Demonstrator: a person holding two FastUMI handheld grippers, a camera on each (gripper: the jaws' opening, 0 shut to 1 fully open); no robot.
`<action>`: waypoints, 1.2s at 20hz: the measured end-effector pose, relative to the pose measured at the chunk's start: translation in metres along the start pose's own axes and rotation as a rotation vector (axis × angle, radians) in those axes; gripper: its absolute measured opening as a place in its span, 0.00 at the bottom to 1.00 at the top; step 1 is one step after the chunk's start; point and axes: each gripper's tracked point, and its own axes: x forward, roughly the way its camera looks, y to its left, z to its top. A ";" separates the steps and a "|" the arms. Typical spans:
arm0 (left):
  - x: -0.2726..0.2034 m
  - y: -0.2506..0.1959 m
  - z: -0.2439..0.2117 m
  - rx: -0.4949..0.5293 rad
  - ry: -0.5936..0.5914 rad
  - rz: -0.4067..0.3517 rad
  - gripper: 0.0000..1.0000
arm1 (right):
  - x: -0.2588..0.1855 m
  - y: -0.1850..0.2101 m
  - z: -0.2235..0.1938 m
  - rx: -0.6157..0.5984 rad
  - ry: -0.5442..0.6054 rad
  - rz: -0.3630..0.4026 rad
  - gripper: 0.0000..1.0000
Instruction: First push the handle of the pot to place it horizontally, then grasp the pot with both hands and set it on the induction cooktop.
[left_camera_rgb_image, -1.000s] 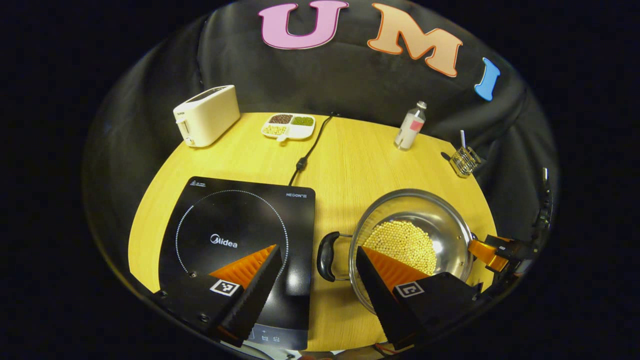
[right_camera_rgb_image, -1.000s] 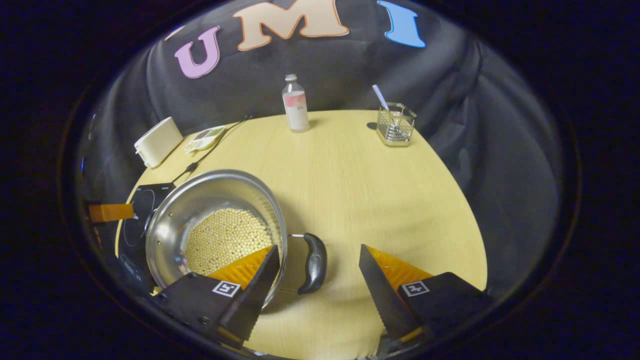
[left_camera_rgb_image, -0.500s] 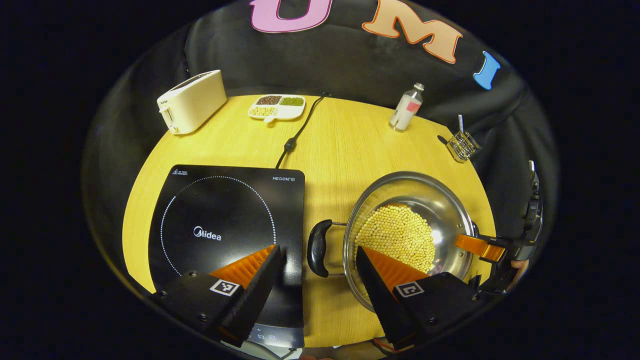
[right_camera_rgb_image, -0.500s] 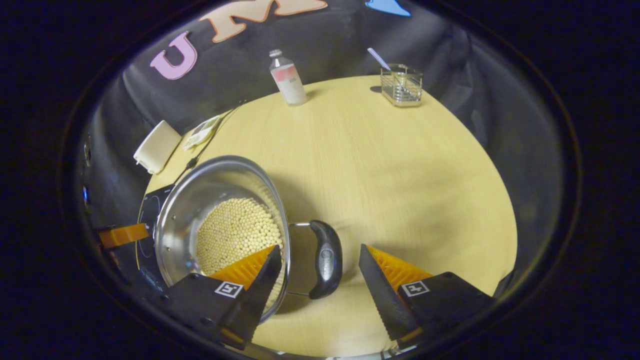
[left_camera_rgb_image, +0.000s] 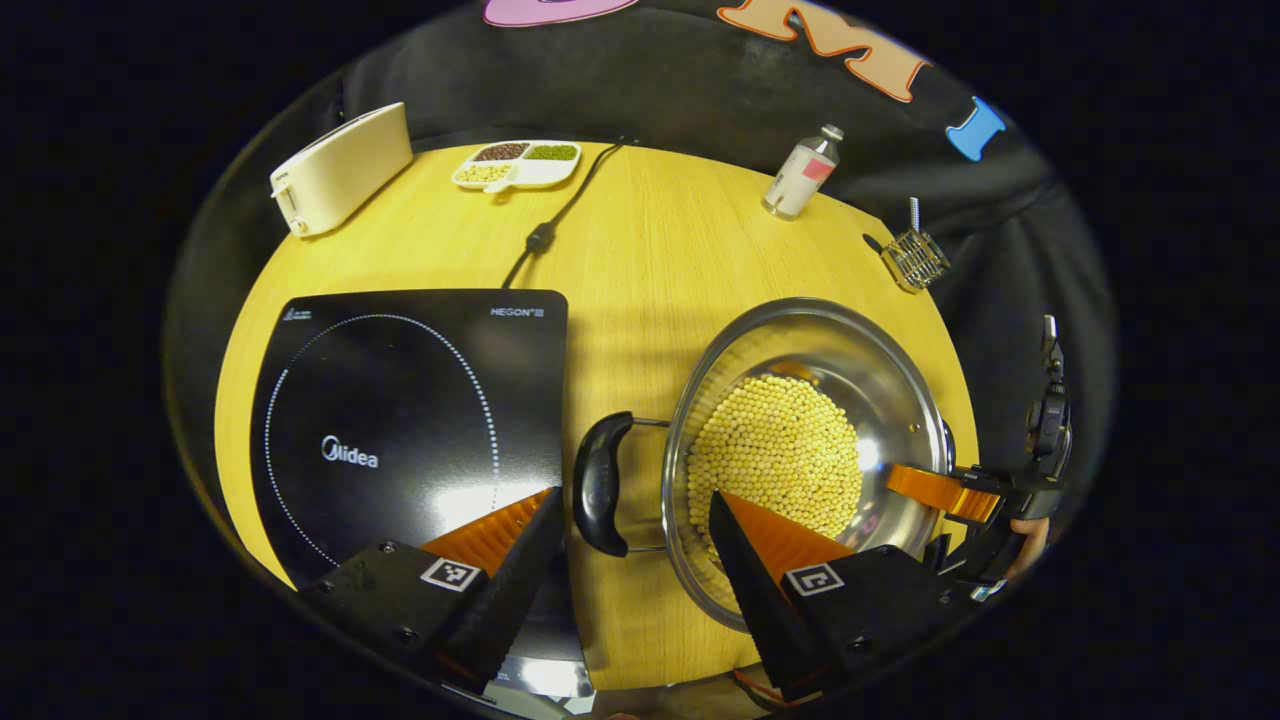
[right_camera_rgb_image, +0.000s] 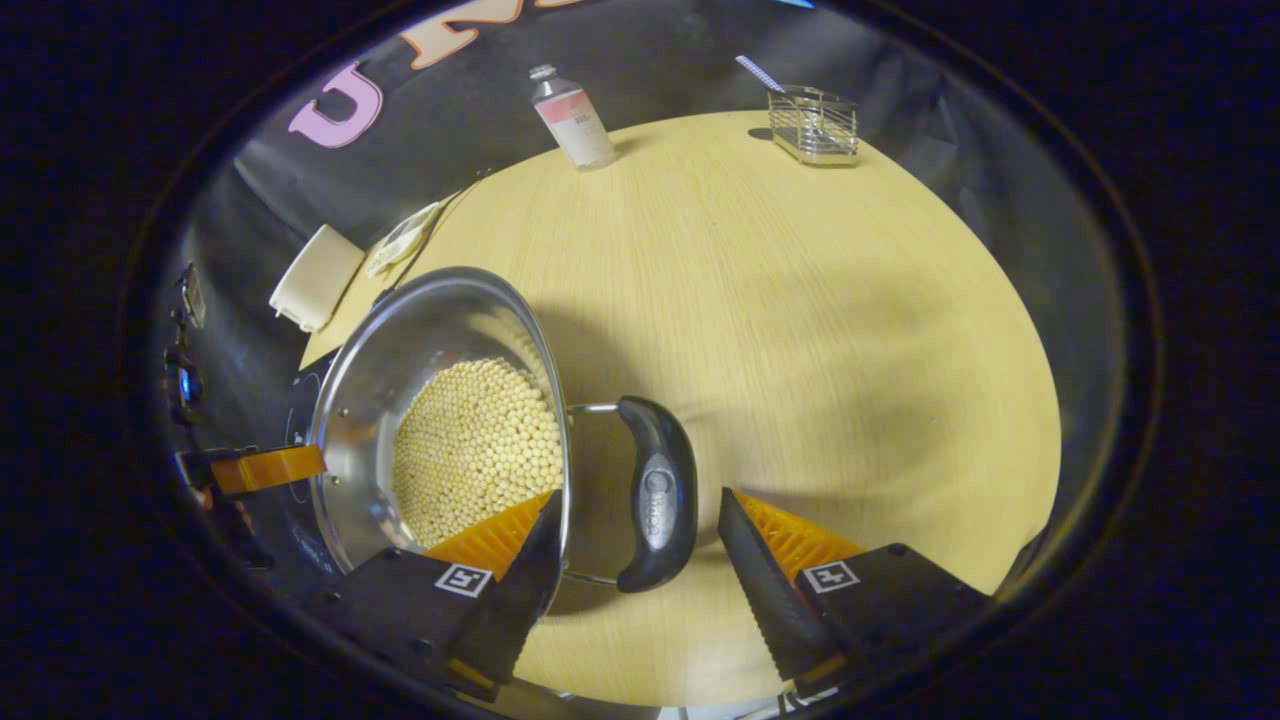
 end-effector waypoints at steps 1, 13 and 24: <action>0.001 0.001 0.004 0.023 -0.002 -0.004 0.96 | 0.000 0.000 0.000 0.002 0.003 0.003 0.97; 0.028 -0.004 0.004 0.168 0.090 0.043 0.90 | 0.010 0.000 0.000 -0.013 0.031 0.017 0.88; 0.040 -0.006 -0.006 0.007 0.122 -0.014 0.63 | 0.011 -0.003 -0.001 0.073 0.067 0.028 0.67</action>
